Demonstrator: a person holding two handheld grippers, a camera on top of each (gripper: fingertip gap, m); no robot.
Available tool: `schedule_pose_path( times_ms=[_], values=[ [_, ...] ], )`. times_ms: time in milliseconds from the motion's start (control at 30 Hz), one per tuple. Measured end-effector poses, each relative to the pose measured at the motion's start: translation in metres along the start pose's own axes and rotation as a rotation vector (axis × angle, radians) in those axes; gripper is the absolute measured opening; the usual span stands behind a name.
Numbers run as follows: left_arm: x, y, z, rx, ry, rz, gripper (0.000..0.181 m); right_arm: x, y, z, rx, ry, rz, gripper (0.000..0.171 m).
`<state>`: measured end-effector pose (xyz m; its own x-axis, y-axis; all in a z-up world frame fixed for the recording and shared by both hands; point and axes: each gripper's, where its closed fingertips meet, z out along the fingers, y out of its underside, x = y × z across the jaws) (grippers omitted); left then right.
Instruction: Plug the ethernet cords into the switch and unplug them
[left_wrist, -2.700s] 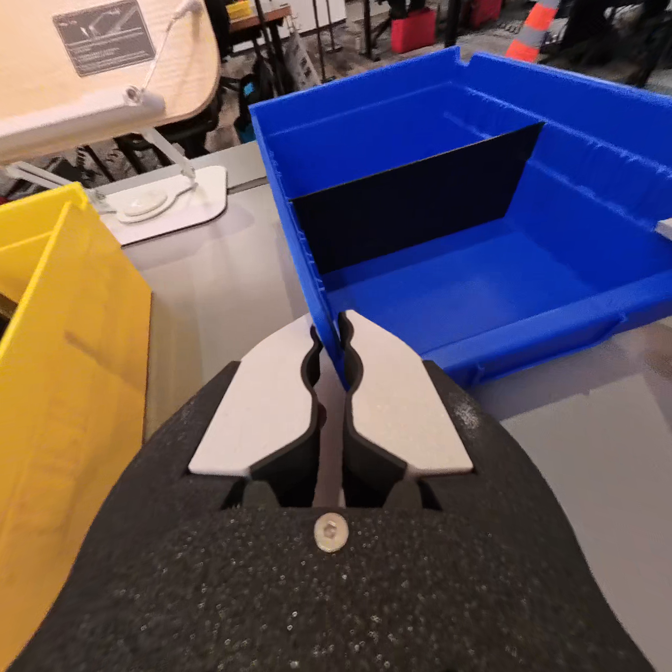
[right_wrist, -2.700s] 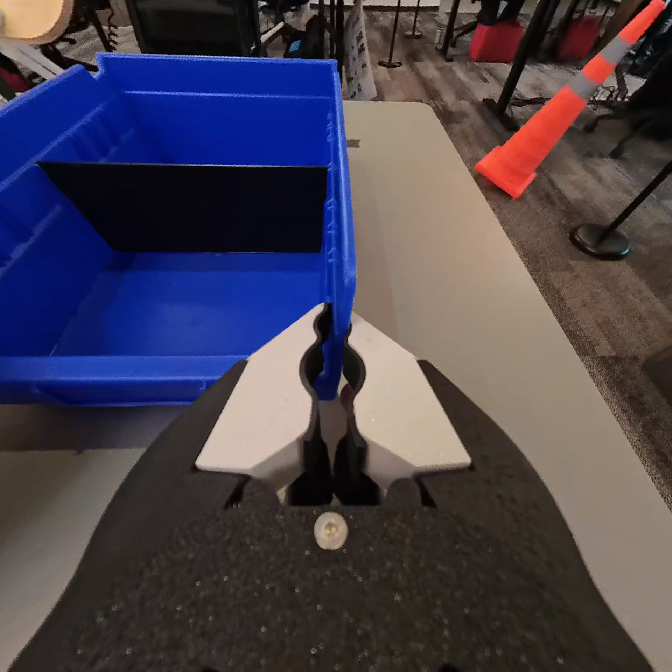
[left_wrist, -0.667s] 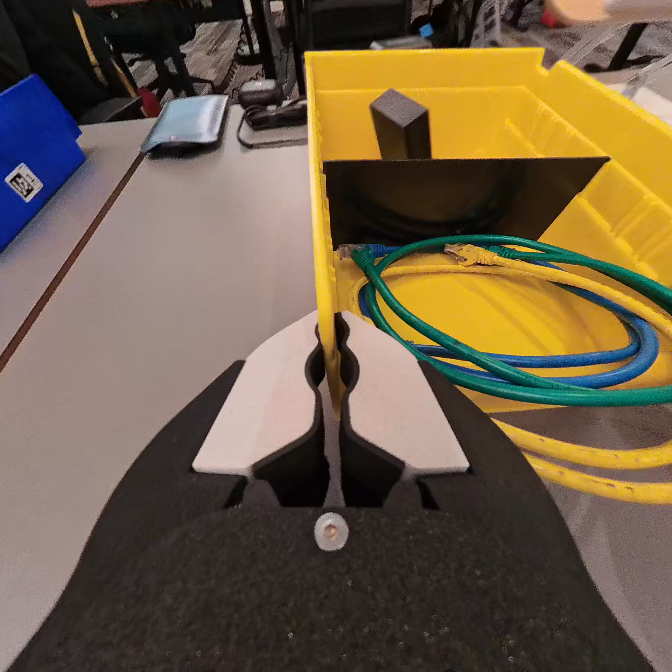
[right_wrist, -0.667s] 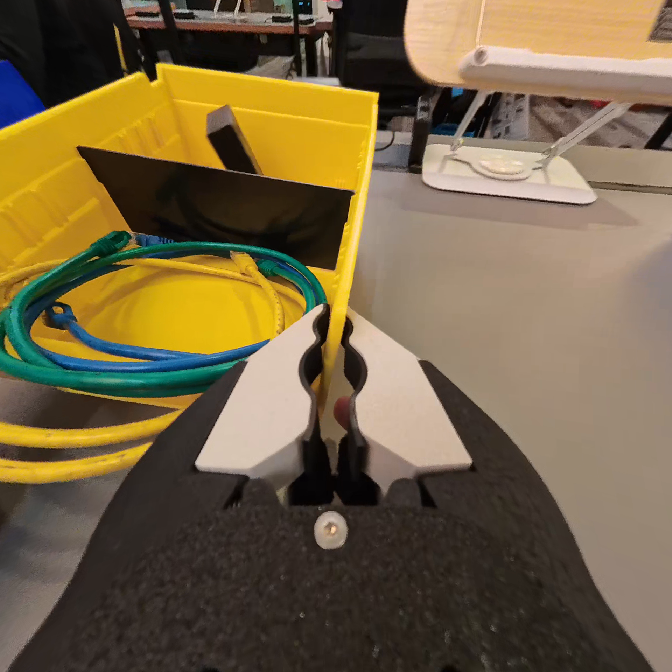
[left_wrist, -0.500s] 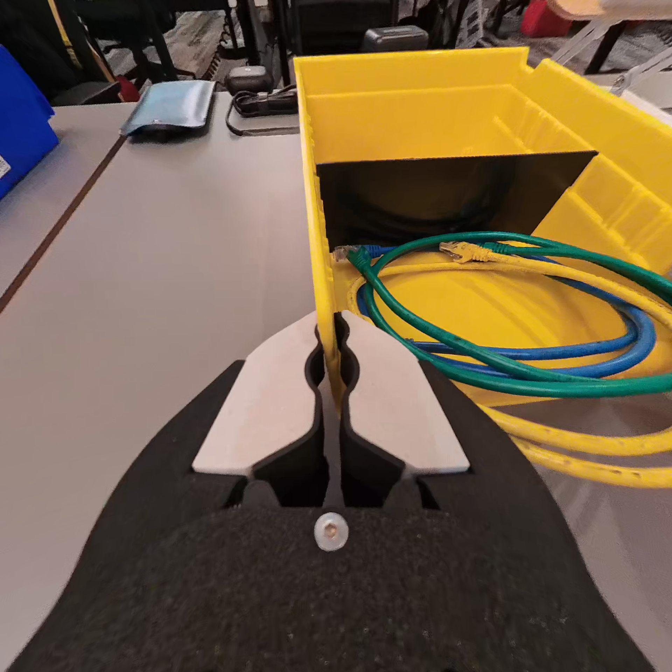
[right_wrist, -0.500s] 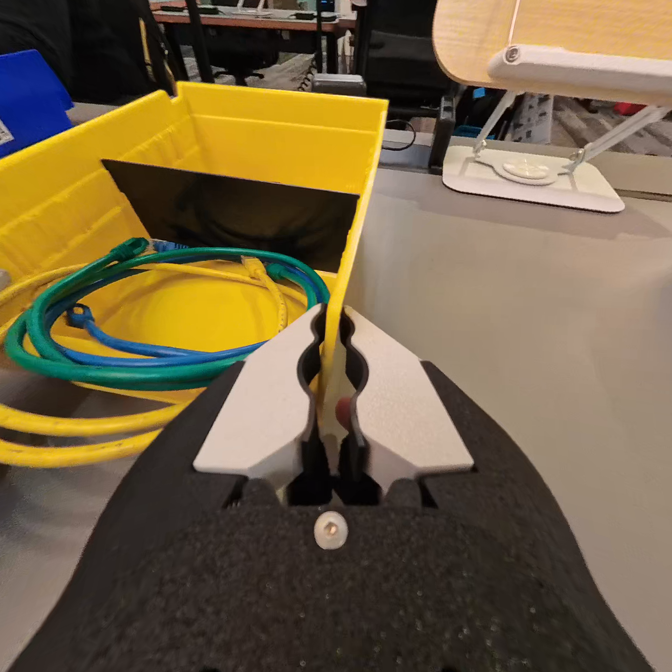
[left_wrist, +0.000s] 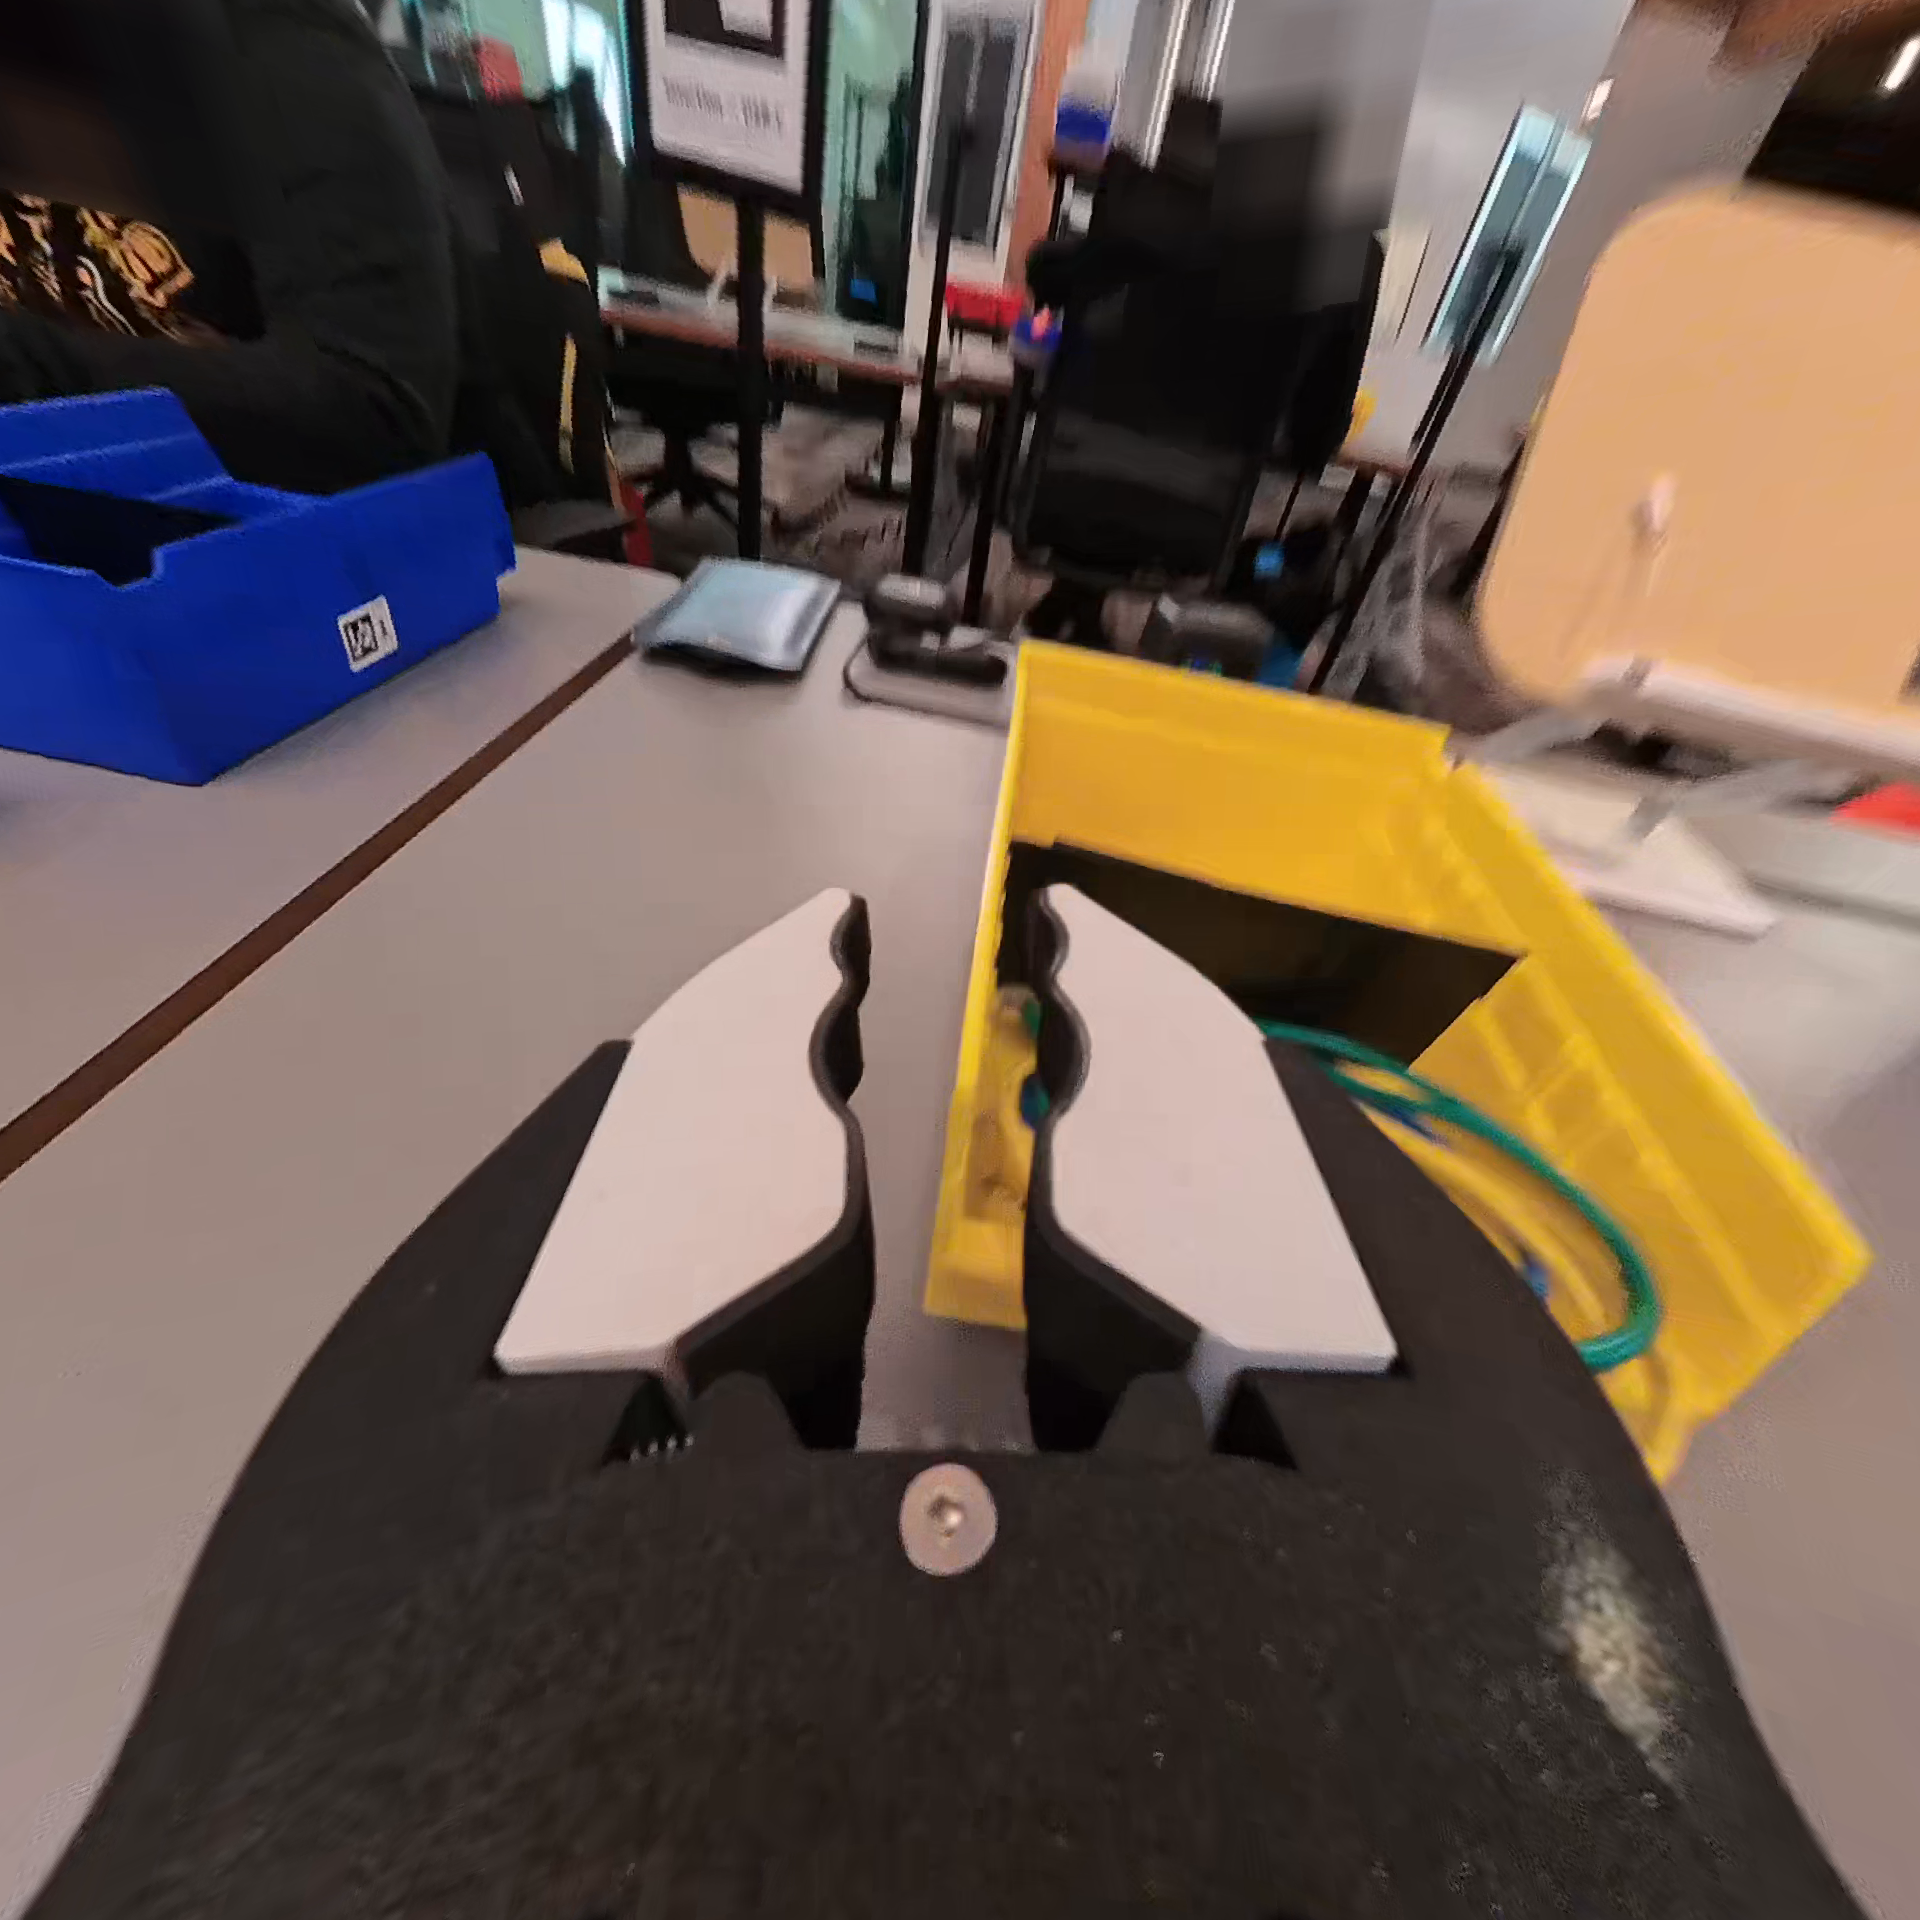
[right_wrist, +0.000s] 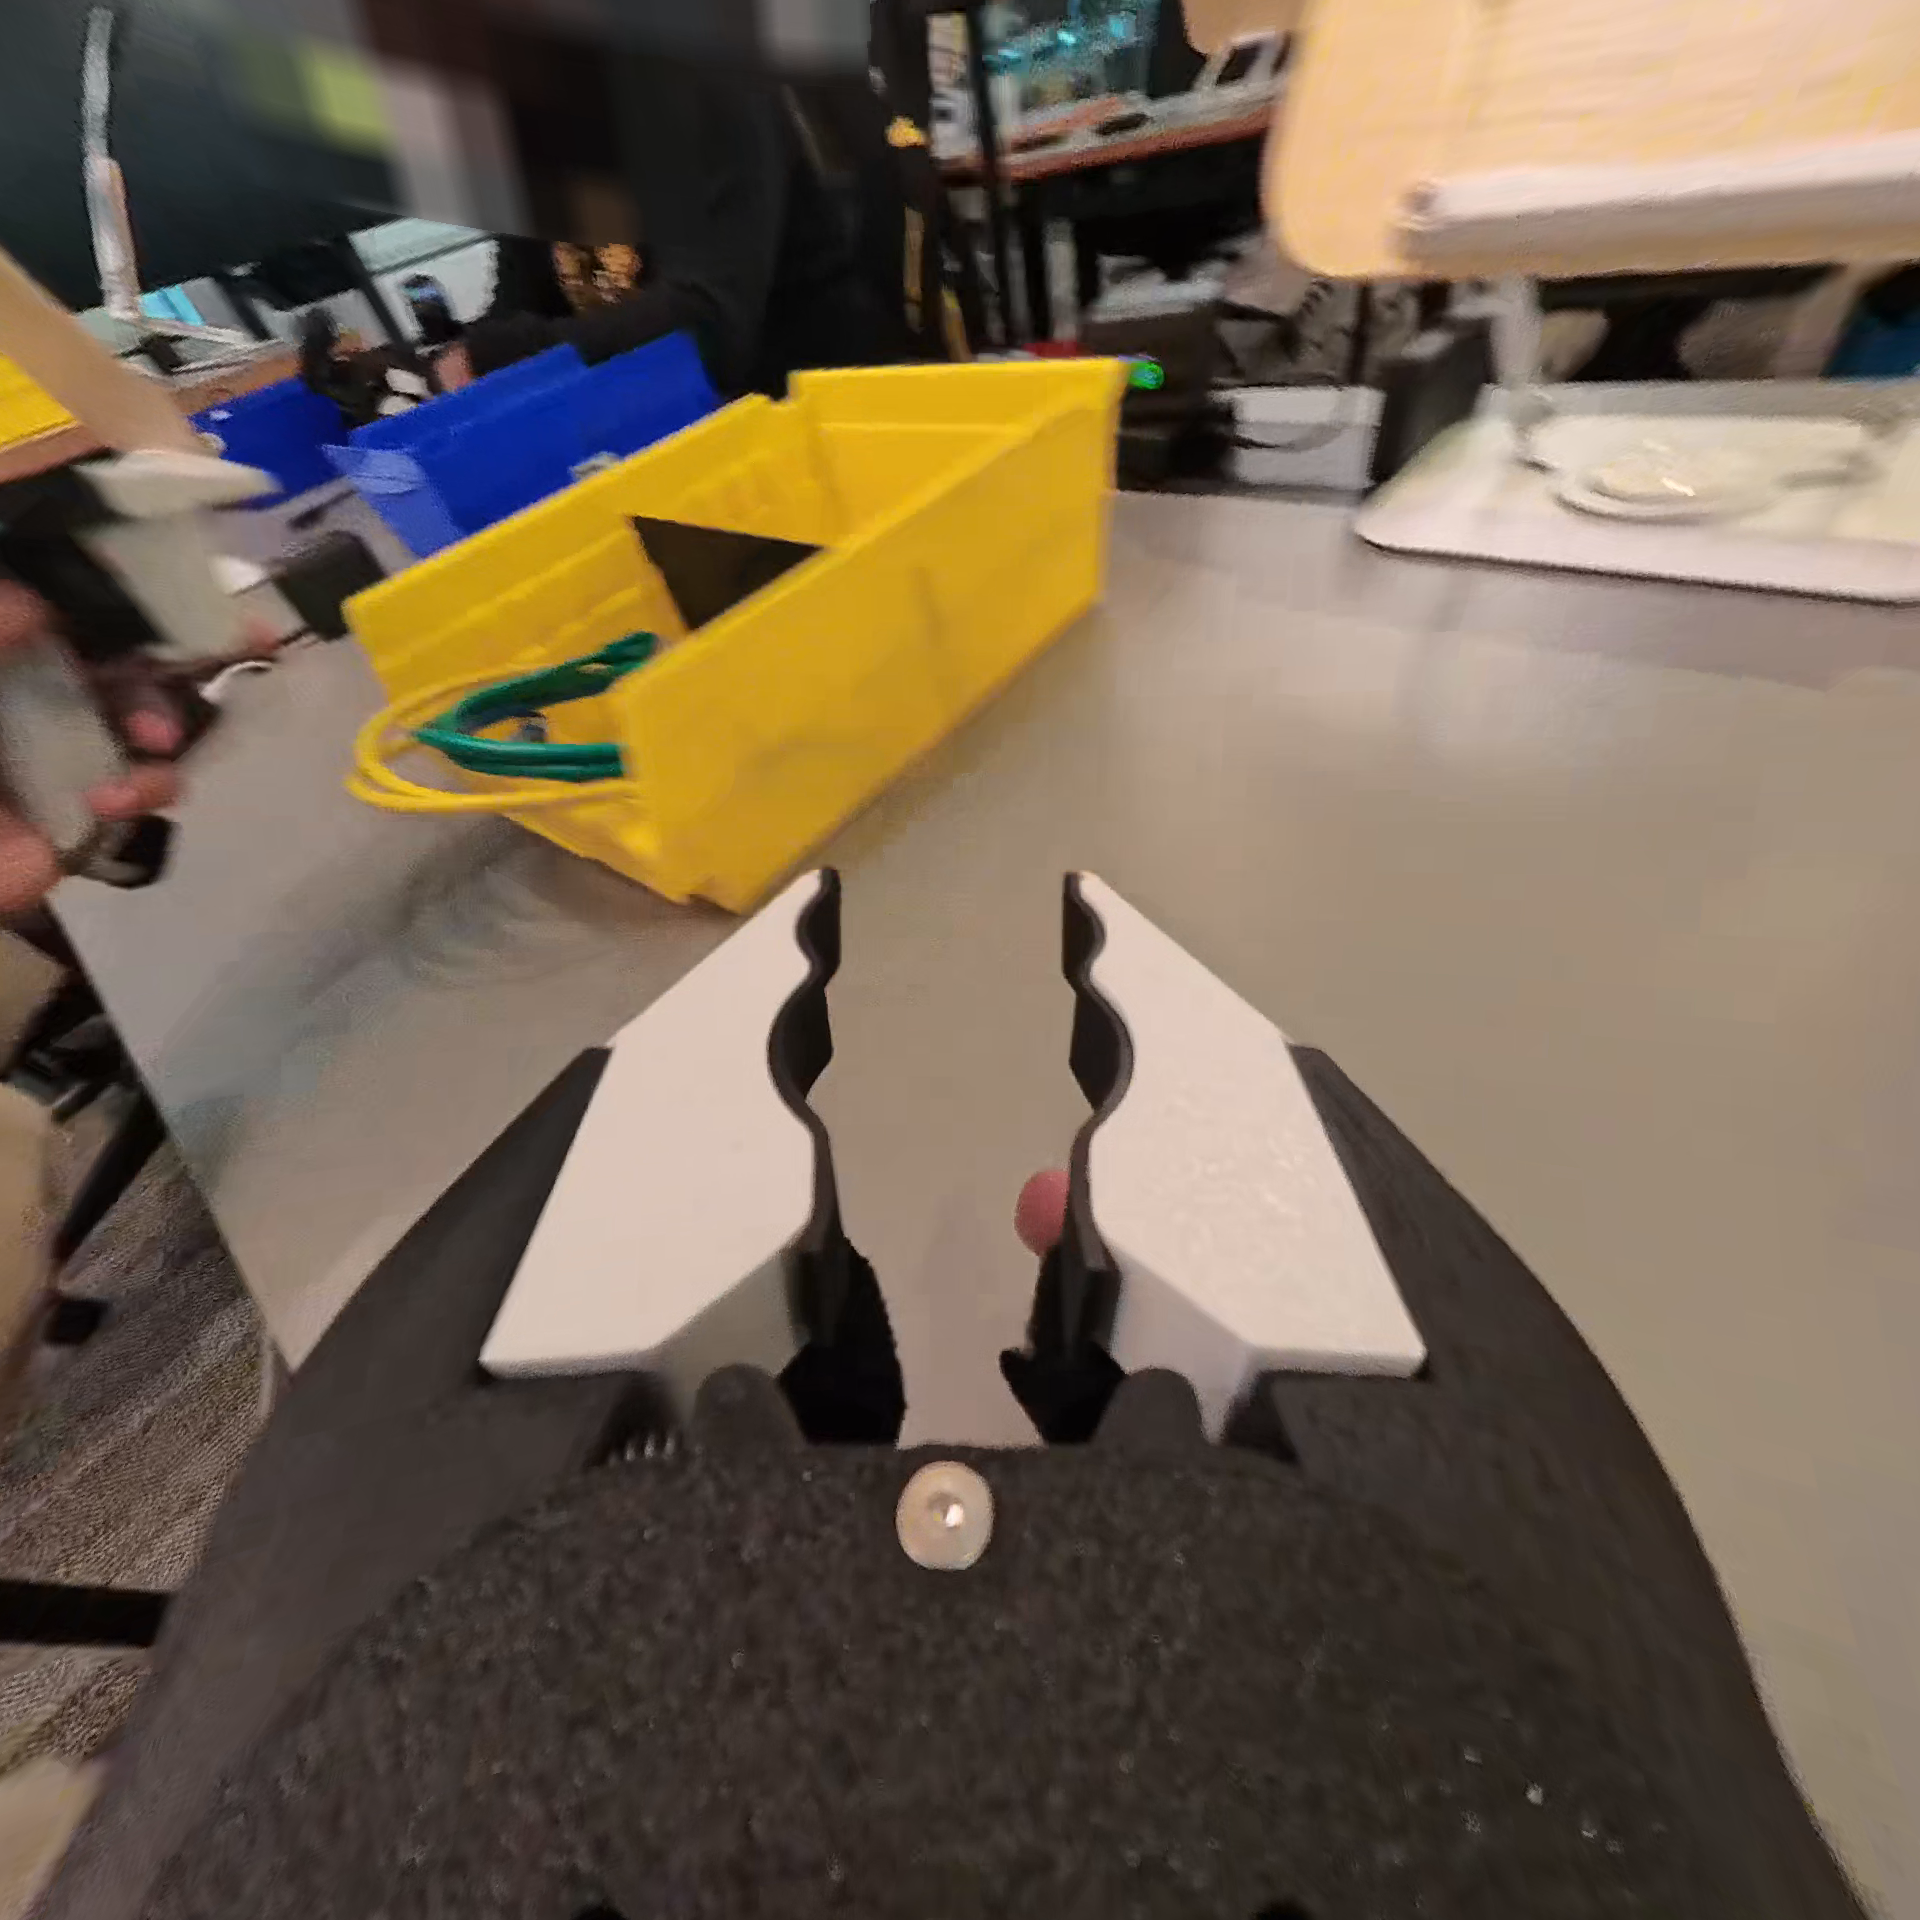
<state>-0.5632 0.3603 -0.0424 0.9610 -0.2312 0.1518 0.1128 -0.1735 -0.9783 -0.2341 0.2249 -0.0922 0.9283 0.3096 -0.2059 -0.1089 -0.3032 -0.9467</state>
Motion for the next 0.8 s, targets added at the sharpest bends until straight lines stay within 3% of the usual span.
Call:
schedule_pose_path(
  times_ms=[100,200,300,400,467,533,667,800],
  values=[
    [0.01,-0.013,-0.013,0.082,0.027,-0.107,0.026,0.066,0.01,-0.05,0.013,0.075,0.034,0.042],
    [0.048,0.003,-0.013,0.022,0.167,-0.182,0.026,0.13,0.007,-0.109,0.097,0.215,0.03,0.037],
    [0.091,0.03,-0.008,-0.078,0.25,-0.129,0.026,0.183,-0.005,-0.17,0.169,0.321,0.095,0.038],
    [0.132,0.049,-0.012,-0.14,0.281,-0.118,0.024,0.243,0.007,-0.225,0.16,0.509,0.033,0.039],
    [0.156,0.042,-0.034,-0.082,0.263,-0.24,0.019,0.275,0.015,-0.249,0.137,0.616,0.071,0.038],
    [0.192,0.04,-0.064,0.017,0.355,-0.225,0.017,0.288,0.015,-0.256,0.163,0.63,0.162,0.038],
    [0.234,0.095,-0.081,-0.175,0.445,-0.152,0.026,0.285,0.033,-0.242,0.097,0.586,0.206,0.038],
    [0.26,0.11,-0.072,-0.259,0.559,-0.177,0.025,0.268,0.033,-0.226,0.073,0.529,0.146,0.036]
  ],
)
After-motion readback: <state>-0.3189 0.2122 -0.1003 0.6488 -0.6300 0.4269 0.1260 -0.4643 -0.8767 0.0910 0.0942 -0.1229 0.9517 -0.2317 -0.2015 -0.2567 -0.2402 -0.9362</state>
